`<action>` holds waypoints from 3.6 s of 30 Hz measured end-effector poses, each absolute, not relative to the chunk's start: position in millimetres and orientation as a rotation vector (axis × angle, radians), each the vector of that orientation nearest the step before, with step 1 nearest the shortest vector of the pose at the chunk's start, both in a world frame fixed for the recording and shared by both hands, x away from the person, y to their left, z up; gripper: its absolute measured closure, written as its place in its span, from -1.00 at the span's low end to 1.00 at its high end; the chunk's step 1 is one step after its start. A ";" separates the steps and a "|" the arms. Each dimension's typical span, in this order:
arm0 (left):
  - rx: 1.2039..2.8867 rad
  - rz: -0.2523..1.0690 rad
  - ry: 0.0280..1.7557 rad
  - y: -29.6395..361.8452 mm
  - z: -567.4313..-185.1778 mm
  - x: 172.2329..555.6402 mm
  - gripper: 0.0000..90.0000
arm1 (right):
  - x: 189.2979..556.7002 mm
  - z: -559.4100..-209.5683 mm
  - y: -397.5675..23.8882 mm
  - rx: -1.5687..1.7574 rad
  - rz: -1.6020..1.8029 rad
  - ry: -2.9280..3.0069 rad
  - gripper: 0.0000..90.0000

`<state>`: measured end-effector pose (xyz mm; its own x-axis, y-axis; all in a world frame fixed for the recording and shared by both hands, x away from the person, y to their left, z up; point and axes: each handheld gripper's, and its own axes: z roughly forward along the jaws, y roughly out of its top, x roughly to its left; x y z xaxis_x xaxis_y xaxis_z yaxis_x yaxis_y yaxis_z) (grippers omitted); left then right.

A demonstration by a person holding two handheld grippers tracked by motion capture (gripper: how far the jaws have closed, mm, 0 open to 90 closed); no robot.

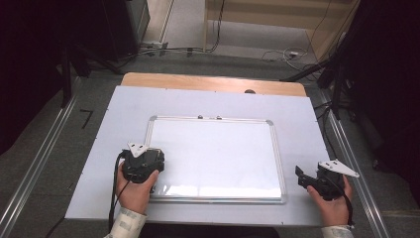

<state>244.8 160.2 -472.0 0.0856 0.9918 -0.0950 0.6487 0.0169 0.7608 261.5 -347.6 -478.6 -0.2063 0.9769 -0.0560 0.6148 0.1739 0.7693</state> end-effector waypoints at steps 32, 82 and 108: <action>1.735 0.647 1.644 154.8 -480.9 249.2 -0.13 | 261.6 -478.6 -346.7 1.496 0.834 1.895 -0.59; 1.767 0.659 1.714 152.6 -492.8 253.4 -0.23 | 261.3 -478.6 -346.9 1.498 0.837 1.895 -0.60; 1.735 0.686 1.638 150.3 -480.8 247.2 -0.31 | 261.3 -478.7 -347.0 1.494 0.837 1.899 -0.60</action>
<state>247.2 150.3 -480.8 0.0837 0.9948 -0.0580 0.6563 -0.0112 0.7544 261.3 -347.0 -478.7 -0.2081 0.9763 -0.0590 0.6149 0.1775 0.7684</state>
